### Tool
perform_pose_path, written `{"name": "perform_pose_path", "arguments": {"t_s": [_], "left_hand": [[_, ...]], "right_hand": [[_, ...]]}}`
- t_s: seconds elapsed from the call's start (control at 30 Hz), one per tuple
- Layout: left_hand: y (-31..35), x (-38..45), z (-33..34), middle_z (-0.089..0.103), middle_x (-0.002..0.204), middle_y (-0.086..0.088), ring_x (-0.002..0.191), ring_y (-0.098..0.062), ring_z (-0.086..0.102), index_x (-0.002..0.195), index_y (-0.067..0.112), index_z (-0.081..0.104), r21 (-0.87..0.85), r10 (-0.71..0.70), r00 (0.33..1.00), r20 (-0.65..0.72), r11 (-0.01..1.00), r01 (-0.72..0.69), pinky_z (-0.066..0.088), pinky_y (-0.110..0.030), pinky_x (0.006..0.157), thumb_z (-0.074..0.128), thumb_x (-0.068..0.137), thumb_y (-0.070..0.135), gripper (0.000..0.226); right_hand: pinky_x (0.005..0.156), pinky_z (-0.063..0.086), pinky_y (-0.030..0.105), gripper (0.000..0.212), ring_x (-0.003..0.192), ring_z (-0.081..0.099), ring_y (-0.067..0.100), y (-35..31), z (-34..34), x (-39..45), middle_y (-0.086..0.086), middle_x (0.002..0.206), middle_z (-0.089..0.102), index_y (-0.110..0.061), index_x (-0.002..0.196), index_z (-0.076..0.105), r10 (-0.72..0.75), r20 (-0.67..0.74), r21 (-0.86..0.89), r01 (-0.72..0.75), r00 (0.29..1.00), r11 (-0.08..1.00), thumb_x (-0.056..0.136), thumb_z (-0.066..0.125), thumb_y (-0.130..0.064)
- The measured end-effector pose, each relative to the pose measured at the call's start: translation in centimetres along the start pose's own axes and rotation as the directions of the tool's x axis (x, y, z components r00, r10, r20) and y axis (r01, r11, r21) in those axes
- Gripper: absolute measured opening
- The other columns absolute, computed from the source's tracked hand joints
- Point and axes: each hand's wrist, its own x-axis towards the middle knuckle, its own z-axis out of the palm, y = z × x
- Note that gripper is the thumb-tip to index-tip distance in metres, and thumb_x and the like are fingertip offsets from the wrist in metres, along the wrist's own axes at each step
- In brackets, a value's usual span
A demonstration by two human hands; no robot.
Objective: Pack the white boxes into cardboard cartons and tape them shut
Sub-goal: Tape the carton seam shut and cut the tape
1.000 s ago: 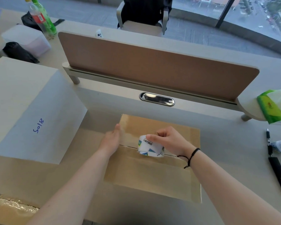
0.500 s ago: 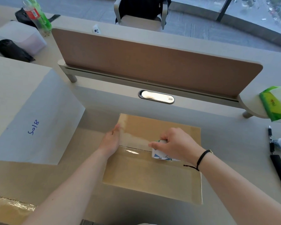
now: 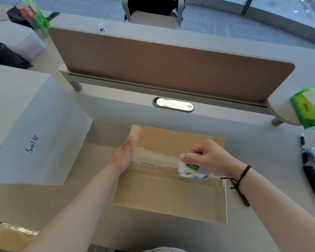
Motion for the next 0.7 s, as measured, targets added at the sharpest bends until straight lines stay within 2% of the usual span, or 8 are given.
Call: {"name": "perform_pose_path", "arguments": {"t_s": [0.13, 0.23, 0.33, 0.4, 0.47, 0.57, 0.7], "left_hand": [[-0.1, 0.0, -0.2, 0.049, 0.153, -0.001, 0.144, -0.018, 0.04, 0.147, 0.014, 0.051, -0.007, -0.004, 1.0, 0.016, 1.0, 0.004, 0.027, -0.025, 0.114, 0.03, 0.107, 0.051, 0.059], [-0.1, 0.1, 0.0, 0.048, 0.153, -0.002, 0.145, -0.019, 0.038, 0.148, 0.012, 0.05, 0.006, 0.002, 1.0, 0.012, 1.0, -0.002, 0.025, -0.022, 0.11, 0.03, 0.107, 0.05, 0.059], [-0.3, 0.4, -0.1, 0.047, 0.154, -0.002, 0.146, -0.02, 0.037, 0.148, 0.013, 0.049, 0.028, -0.005, 1.0, 0.012, 1.0, 0.005, 0.025, -0.025, 0.113, 0.029, 0.106, 0.052, 0.06], [-0.3, 0.3, -0.4, 0.047, 0.154, 0.001, 0.146, -0.02, 0.038, 0.149, 0.017, 0.05, 0.027, -0.016, 1.0, 0.027, 1.0, 0.015, 0.026, -0.031, 0.12, 0.029, 0.104, 0.058, 0.064], [-0.3, 0.3, -0.6, 0.049, 0.153, 0.004, 0.144, -0.018, 0.041, 0.148, 0.02, 0.052, 0.016, -0.028, 0.999, 0.046, 1.0, 0.027, 0.028, -0.037, 0.122, 0.03, 0.099, 0.068, 0.072], [-0.3, 0.3, -0.6, 0.05, 0.15, 0.004, 0.143, -0.019, 0.04, 0.147, 0.018, 0.053, -0.005, -0.033, 0.999, 0.042, 0.999, 0.033, 0.028, -0.03, 0.117, 0.031, 0.099, 0.067, 0.071], [-0.1, 0.2, -0.2, 0.047, 0.153, 0.001, 0.145, -0.019, 0.037, 0.149, 0.016, 0.048, 0.032, -0.014, 0.999, 0.041, 0.999, 0.013, 0.026, -0.024, 0.108, 0.032, 0.101, 0.062, 0.068]], "right_hand": [[0.046, 0.026, 0.026, 0.06, 0.046, 0.032, 0.015, 0.6, -0.5, -0.5, -0.003, 0.052, 0.03, -0.017, 0.052, 0.033, 0.087, -0.049, -0.143, -0.093, 0.995, 0.985, 0.08, 0.078, -0.044], [0.049, 0.024, 0.027, 0.058, 0.049, 0.031, 0.016, 0.5, -0.3, -0.9, 0.0, 0.055, 0.03, -0.016, 0.054, 0.037, 0.077, -0.045, -0.217, -0.084, 0.996, 0.973, 0.076, 0.08, -0.05], [0.049, 0.024, 0.028, 0.059, 0.053, 0.038, 0.017, 1.1, -1.3, -1.2, 0.003, 0.055, 0.036, -0.012, 0.056, 0.041, 0.029, -0.009, -0.021, -0.029, 1.0, 0.999, 0.078, 0.08, -0.05], [0.051, 0.029, 0.028, 0.066, 0.056, 0.044, 0.02, 1.7, -2.0, -1.3, 0.007, 0.056, 0.041, -0.006, 0.055, 0.042, 0.012, -0.013, 0.179, -0.01, 1.0, 0.984, 0.071, 0.08, -0.058], [0.052, 0.03, 0.028, 0.063, 0.057, 0.041, 0.021, 2.2, -2.2, -1.4, 0.008, 0.056, 0.041, -0.007, 0.052, 0.043, -0.016, -0.036, 0.279, 0.025, 0.999, 0.96, 0.066, 0.079, -0.057], [0.049, 0.024, 0.026, 0.058, 0.051, 0.031, 0.015, 2.4, -1.8, -1.7, -0.004, 0.053, 0.033, -0.017, 0.052, 0.036, -0.022, -0.034, 0.17, 0.028, 0.999, 0.985, 0.078, 0.081, -0.042], [0.051, 0.019, 0.029, 0.059, 0.05, 0.023, 0.013, 2.8, -2.0, -2.4, -0.004, 0.055, 0.024, -0.019, 0.055, 0.028, 0.032, -0.157, -0.11, -0.05, 0.987, 0.993, 0.081, 0.079, -0.036]]}}
